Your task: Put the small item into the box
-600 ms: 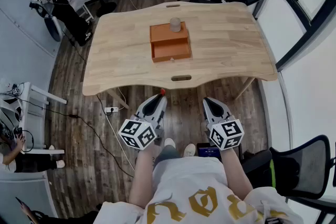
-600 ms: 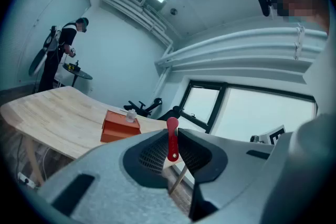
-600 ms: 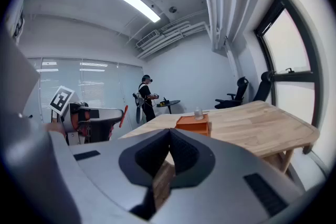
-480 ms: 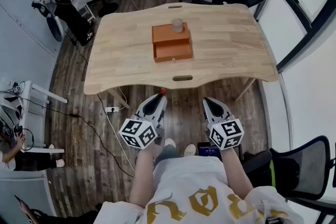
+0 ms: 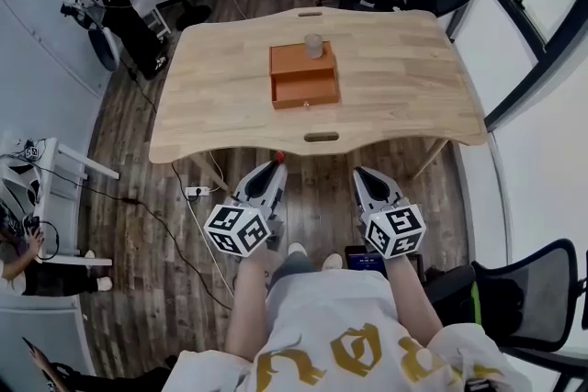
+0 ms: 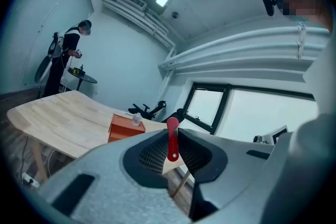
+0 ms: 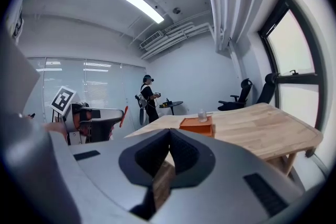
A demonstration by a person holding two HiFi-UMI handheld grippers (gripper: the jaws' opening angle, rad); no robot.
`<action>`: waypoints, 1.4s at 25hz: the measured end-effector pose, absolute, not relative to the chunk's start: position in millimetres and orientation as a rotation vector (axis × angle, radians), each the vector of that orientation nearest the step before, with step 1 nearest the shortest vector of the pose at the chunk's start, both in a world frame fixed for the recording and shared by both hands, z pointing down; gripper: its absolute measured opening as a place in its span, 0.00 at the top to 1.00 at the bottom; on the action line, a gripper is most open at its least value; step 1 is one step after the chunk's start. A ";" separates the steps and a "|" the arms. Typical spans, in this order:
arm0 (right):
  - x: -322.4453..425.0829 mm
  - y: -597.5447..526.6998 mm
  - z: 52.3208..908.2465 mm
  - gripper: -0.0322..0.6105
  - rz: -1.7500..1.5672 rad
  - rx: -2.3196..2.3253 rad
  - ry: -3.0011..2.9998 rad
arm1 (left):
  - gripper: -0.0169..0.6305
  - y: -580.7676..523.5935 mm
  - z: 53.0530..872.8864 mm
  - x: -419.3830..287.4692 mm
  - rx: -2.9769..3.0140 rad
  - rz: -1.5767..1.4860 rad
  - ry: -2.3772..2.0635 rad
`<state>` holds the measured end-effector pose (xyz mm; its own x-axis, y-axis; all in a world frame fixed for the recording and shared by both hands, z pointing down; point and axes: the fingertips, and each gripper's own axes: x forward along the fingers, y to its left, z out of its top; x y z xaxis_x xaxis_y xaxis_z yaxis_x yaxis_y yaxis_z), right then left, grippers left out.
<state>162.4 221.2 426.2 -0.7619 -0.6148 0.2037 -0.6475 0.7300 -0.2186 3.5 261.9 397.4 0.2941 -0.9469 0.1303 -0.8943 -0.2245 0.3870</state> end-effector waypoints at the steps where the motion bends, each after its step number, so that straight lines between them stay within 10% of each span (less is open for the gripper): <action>1: 163.5 220.9 425.7 0.93 0.424 1.038 -2.807 | 0.89 261.8 396.4 3.4 2.180 -0.183 -1.652; 35: 47.6 -26.2 470.9 0.93 0.520 1.070 -2.646 | 0.89 -16.0 432.6 -106.2 2.180 -0.095 -1.510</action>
